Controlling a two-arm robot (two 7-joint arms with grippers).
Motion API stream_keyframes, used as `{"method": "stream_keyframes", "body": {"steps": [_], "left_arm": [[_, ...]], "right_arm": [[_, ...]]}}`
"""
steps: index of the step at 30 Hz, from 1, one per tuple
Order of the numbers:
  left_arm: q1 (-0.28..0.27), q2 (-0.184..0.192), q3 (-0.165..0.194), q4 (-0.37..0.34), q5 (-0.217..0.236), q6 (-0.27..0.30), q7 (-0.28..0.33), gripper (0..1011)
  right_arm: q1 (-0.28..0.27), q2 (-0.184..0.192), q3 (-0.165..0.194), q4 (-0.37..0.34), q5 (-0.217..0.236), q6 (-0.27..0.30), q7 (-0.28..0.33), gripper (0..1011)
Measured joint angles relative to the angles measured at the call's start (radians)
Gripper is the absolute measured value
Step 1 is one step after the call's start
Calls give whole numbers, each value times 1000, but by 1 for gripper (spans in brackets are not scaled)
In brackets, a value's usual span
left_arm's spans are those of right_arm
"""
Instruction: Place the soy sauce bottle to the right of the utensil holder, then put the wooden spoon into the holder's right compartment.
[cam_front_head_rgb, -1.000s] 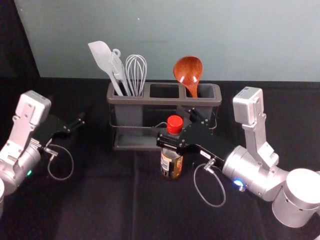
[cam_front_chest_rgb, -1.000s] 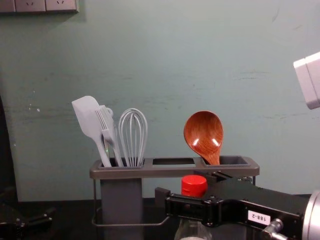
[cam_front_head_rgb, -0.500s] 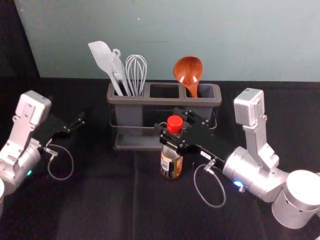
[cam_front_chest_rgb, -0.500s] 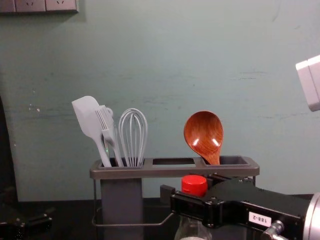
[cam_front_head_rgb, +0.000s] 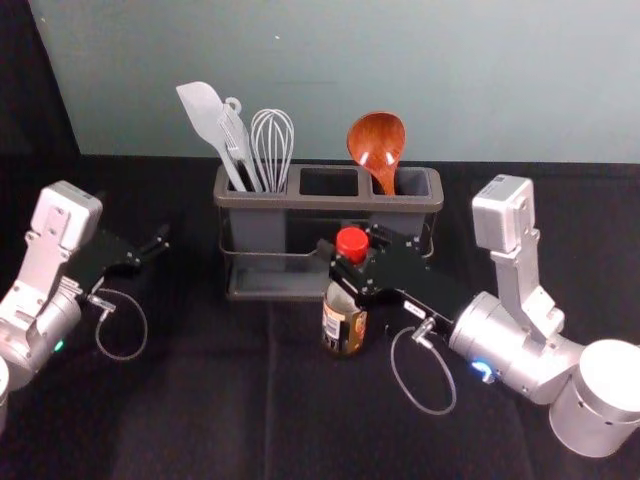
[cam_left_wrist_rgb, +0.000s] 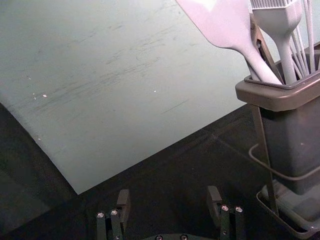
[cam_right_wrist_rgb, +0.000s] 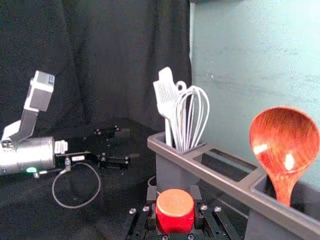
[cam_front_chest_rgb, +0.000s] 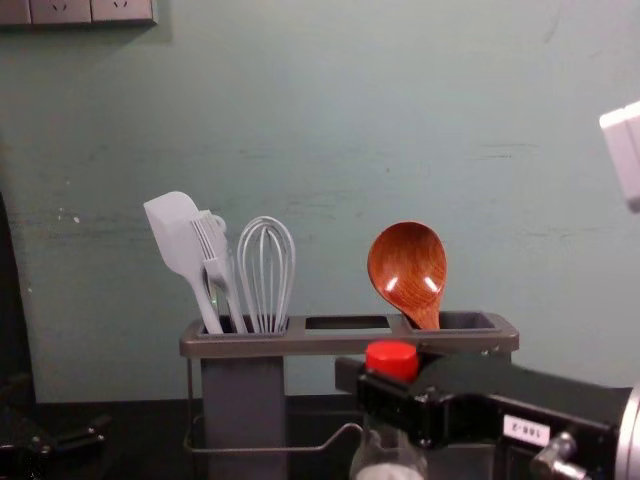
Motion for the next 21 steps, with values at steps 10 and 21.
{"method": "stream_keyframes", "body": {"steps": [10,21], "left_arm": [[0,0,0,0,0,0,0,1005],[0,0,0,0,0,0,0,1005]], "right_arm": [[-70,80,78,-172,35,61,-37,390],[-123,120,163,-197,66,61,-67,390]]}}
